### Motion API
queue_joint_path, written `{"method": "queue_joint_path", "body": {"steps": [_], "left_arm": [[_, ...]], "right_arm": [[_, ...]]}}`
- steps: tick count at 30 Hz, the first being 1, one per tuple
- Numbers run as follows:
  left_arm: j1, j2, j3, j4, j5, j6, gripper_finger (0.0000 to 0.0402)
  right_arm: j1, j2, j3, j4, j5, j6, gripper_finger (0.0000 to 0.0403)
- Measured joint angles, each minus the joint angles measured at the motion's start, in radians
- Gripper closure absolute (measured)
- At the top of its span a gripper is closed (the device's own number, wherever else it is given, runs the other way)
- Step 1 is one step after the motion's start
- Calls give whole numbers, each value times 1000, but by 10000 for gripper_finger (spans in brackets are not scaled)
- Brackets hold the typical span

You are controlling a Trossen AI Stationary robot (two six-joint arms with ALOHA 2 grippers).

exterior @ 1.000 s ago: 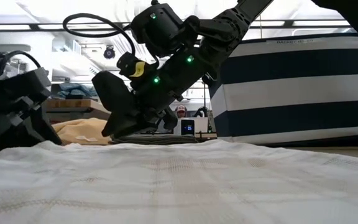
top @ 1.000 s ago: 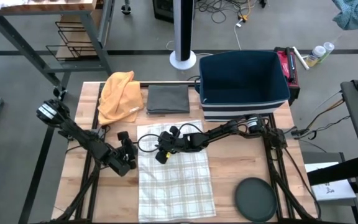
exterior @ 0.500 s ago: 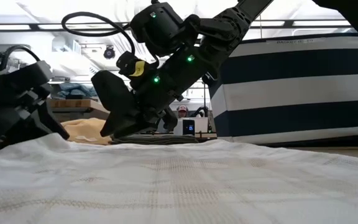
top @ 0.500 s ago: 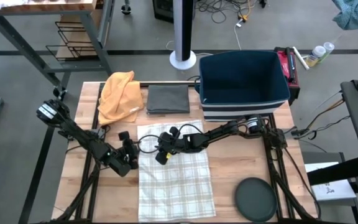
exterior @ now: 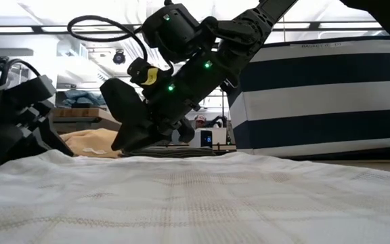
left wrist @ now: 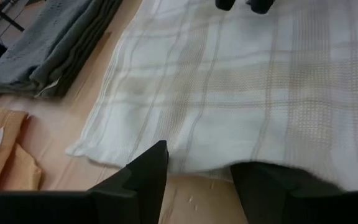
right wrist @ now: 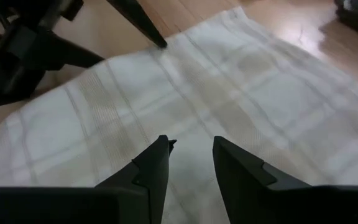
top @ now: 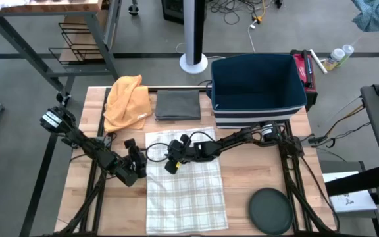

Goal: Fold kitchen towel into neat rectangle
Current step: Fold the white patterned towel

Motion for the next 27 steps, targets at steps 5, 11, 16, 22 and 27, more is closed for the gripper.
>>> {"method": "queue_joint_path", "body": {"steps": [5, 11, 16, 22, 27], "left_arm": [[0, 10, -4, 19, 6, 0, 244], [0, 26, -11, 41, 6, -7, 248], [0, 37, -11, 42, 3, -18, 240], [0, 36, -11, 42, 5, -21, 235], [0, 36, -12, 42, 9, -21, 243]], "right_arm": [[0, -53, 0, -155, 82, 57, 264], [4, -59, -2, -354, 164, 143, 250], [0, -46, -19, -367, 178, 191, 247], [0, -48, -21, -392, 204, 205, 251], [0, -53, -21, -414, 225, 205, 245]]}}
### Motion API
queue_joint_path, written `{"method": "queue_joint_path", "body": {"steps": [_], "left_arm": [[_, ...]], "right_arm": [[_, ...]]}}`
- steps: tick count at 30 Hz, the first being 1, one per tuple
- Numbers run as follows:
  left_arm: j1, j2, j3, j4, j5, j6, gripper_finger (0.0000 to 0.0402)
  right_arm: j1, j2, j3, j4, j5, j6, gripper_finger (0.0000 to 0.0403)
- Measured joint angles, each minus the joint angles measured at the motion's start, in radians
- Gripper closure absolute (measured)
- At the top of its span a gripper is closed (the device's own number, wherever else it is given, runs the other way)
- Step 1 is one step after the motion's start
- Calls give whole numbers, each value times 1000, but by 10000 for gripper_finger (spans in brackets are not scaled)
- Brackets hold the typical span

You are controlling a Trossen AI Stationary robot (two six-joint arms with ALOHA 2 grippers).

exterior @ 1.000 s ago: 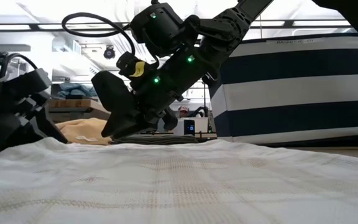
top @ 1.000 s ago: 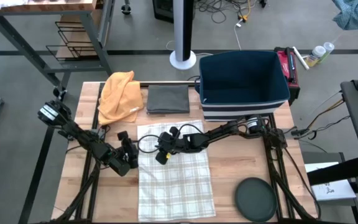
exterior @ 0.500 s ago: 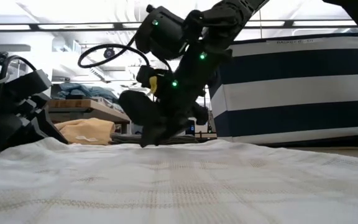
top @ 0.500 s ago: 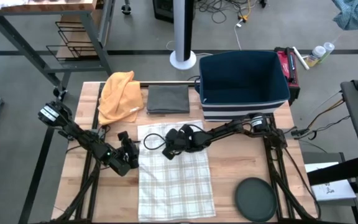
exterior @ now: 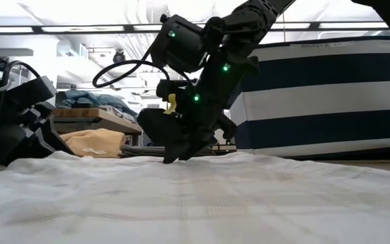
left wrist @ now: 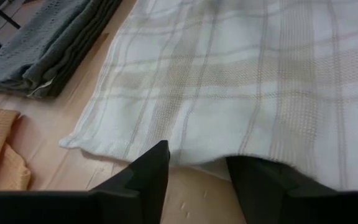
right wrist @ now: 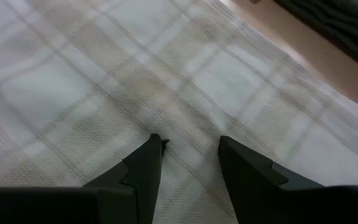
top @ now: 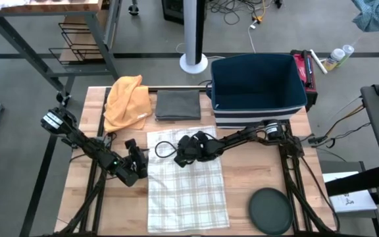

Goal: Fold kitchen towel into neat rectangle
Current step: Fold the white patterned towel

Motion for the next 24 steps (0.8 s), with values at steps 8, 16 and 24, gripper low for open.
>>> {"method": "queue_joint_path", "body": {"steps": [8, 16, 24], "left_arm": [[0, 0, -1, 0, 1, 0, 239], [0, 0, -2, 1, -6, 0, 238], [0, 0, -2, 4, -7, 2, 241]], "right_arm": [[3, -6, -1, -3, -5, 6, 239], [10, 43, -5, 418, 62, -120, 234], [-1, 224, -8, 890, 81, -286, 243]]}}
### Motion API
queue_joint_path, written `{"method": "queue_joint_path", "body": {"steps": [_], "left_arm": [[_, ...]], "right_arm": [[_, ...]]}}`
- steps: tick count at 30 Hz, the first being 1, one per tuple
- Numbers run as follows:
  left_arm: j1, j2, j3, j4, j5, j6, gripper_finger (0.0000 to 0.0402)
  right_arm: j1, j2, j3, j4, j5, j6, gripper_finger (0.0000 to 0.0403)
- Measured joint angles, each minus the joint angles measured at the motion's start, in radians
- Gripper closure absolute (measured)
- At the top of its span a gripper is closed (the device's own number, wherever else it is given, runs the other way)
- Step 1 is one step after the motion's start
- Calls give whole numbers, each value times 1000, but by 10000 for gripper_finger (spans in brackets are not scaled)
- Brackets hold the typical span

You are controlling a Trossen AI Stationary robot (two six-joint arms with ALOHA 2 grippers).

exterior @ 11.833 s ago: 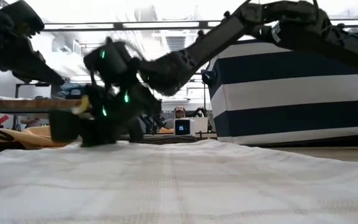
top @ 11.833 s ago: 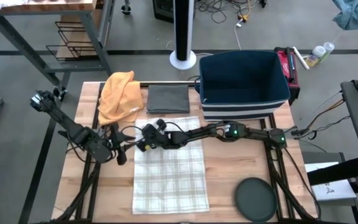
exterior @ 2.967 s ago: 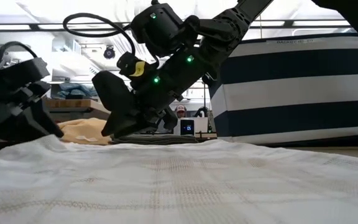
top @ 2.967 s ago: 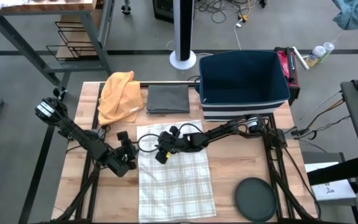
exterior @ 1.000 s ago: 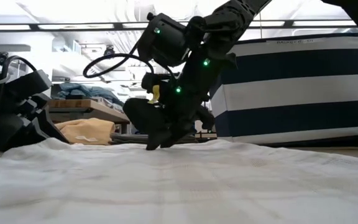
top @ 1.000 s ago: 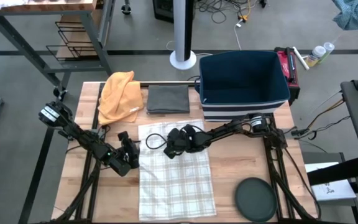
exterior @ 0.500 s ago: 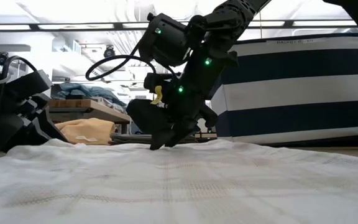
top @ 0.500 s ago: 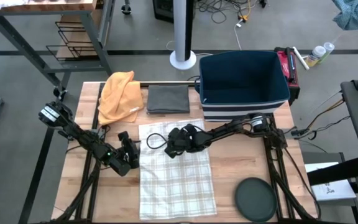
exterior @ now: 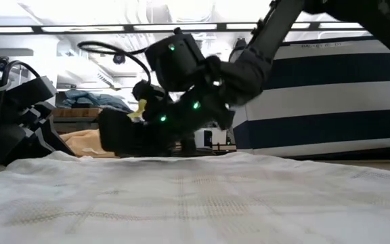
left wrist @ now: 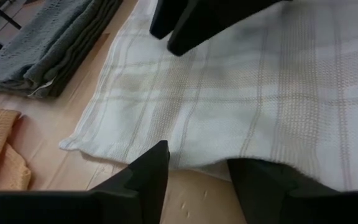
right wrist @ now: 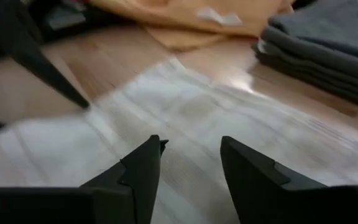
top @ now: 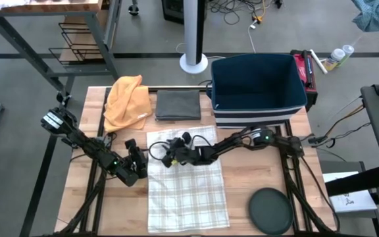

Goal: Fold kitchen towel into neat rectangle
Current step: Fold the white patterned towel

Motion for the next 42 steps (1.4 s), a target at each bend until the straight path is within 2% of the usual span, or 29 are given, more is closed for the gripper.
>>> {"method": "queue_joint_path", "body": {"steps": [3, 6, 9, 20, 25, 28, 32, 38, 42], "left_arm": [[0, 0, 0, 0, -4, 1, 236], [0, 0, 0, 0, -7, 1, 231], [0, 0, 0, 0, -6, 1, 229], [0, 0, -4, -2, -3, -13, 230], [0, 0, -5, -2, -4, -14, 223], [0, 0, -5, -2, -5, -14, 222], [0, 0, -5, 2, -6, -14, 225], [0, 0, -6, 4, -6, -14, 224], [0, 0, -6, 3, -7, -19, 219]], "right_arm": [[0, 37, 1, 82, 5, -54, 247], [1, 39, 1, 72, 41, -69, 250], [1, 36, 2, 19, 121, -57, 254], [13, 30, 4, -101, 278, 9, 255], [19, 5, 1, -144, 287, 8, 259], [20, -2, 0, -82, 271, -31, 257], [5, 12, 7, 35, 168, -35, 252], [-33, 42, 49, -79, 148, 7, 257], [-33, 33, 104, -290, 198, 45, 257]]}}
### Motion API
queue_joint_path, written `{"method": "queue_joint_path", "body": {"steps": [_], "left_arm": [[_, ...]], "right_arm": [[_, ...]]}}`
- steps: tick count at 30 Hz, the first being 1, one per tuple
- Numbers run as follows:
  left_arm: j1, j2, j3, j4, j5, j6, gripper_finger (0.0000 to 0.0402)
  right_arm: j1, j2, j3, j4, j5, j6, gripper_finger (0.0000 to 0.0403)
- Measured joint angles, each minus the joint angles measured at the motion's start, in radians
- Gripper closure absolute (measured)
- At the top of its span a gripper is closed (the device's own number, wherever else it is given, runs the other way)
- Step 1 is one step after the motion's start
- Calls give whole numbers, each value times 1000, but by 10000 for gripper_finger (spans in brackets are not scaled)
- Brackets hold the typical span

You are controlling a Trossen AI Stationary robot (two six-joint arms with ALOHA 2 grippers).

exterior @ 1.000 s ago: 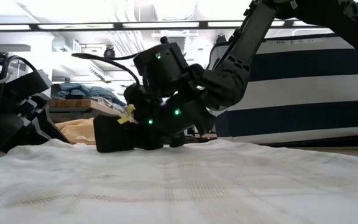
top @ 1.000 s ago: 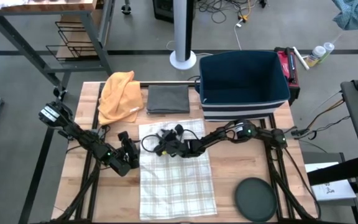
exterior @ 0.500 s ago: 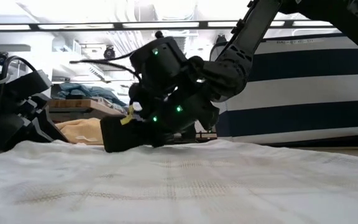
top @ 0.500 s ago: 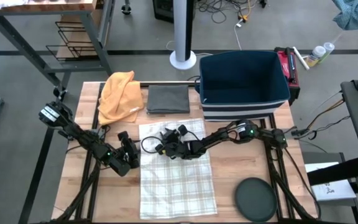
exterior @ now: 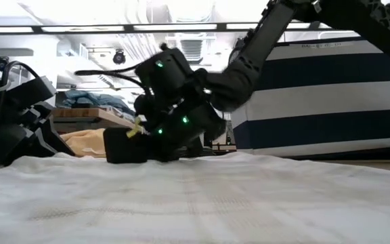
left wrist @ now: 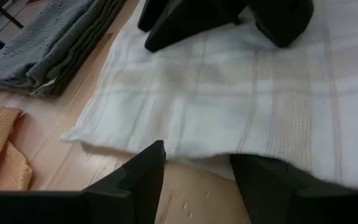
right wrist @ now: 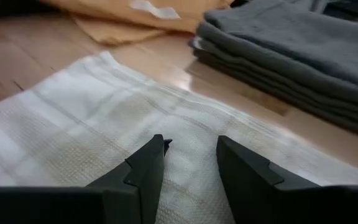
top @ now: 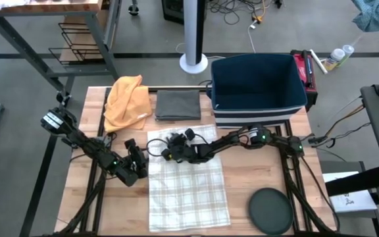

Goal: Fold kitchen towel into neat rectangle
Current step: Fold the white patterned towel

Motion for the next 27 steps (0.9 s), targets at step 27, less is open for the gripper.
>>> {"method": "queue_joint_path", "body": {"steps": [27], "left_arm": [[0, 0, -4, 6, 0, -10, 220]], "right_arm": [[-13, 56, 195, -234, -10, 90, 247]]}}
